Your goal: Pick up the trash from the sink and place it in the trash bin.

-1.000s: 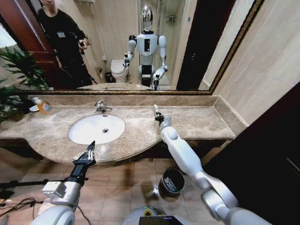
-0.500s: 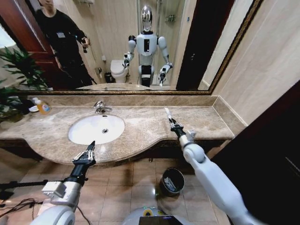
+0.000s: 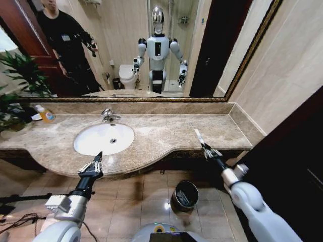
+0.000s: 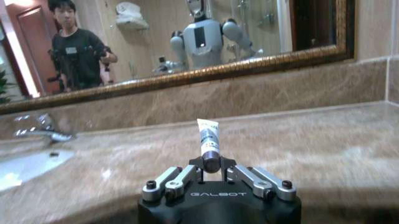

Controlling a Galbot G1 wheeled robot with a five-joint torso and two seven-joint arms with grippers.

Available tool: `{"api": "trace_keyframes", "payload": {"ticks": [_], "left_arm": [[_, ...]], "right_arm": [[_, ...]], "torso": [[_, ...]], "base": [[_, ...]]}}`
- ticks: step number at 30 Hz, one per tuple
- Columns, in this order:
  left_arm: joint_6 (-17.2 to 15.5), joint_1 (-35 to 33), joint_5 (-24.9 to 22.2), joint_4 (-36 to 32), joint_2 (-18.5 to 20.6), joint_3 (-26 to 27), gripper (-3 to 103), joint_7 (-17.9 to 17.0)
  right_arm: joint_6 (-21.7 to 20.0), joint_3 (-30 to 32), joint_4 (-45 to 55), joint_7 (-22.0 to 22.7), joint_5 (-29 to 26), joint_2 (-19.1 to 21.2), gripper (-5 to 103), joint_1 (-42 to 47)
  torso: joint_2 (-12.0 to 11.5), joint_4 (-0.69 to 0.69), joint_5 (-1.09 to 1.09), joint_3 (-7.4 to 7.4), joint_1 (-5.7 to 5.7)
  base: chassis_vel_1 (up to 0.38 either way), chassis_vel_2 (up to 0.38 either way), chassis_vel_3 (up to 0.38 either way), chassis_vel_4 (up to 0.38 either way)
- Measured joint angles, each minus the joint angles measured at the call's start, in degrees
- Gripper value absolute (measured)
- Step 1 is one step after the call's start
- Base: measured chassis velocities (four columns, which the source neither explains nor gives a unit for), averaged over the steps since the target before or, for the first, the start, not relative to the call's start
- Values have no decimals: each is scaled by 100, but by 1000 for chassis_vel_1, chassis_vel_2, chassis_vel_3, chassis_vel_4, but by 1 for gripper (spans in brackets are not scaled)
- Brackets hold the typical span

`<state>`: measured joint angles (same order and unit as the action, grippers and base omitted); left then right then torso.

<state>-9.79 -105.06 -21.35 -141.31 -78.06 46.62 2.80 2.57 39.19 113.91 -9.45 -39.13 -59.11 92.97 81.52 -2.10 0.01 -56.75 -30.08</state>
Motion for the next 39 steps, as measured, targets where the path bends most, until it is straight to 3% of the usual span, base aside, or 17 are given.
{"api": "trace_keyframes", "payload": {"ticks": [2,4,5,7,9,13,17,23,29,32,39], "left_arm": [[0,0,0,0,0,0,0,-1],[0,0,0,0,0,0,0,-1],[0,0,0,0,0,0,0,-1],[0,0,0,0,0,0,0,-1],[0,0,0,0,0,0,0,0],[0,0,0,0,0,0,0,-1],[0,-1,0,0,0,0,0,-1],[0,0,0,0,0,0,0,-1],[0,0,0,0,-1,0,0,-1],[0,0,0,0,0,0,0,-1],[0,0,0,0,0,0,0,-1]], "right_arm": [[143,51,-57,-178,15,-45,16,131],[607,195,-384,-954,-20,-182,16,447],[607,195,-384,-954,-20,-182,16,447],[944,249,-806,-1612,54,-291,16,543],[1048,195,-1139,-1808,240,-393,16,529],[1059,-38,-1521,-1609,545,-560,16,378],[946,-396,-2170,-1019,1261,-914,16,-100],[685,-719,-2773,-485,1807,-1244,16,-416],[677,-908,-3328,-375,2009,-1426,16,-641],[812,-1152,-3816,-116,2042,-1500,16,-815],[1033,-1238,-4569,-37,2197,-1658,16,-1116]], "torso": [[0,0,-1,0,0],[0,0,-1,0,0],[0,0,-1,0,0],[0,0,-2,0,0],[0,0,-2,0,0],[0,0,0,-1,0],[-1,-1,-1,-1,0],[-1,-1,-1,-1,-1],[-1,-1,-2,-1,-1],[-1,-1,-2,-1,-1],[-1,-1,-1,-1,-1]], "base": [[0,0,0,0],[0,0,0,0],[0,0,0,0],[0,0,0,0],[0,0,0,0],[0,0,0,0],[0,0,0,0],[0,0,0,0],[0,0,0,0],[0,0,0,0],[0,0,0,0]]}}
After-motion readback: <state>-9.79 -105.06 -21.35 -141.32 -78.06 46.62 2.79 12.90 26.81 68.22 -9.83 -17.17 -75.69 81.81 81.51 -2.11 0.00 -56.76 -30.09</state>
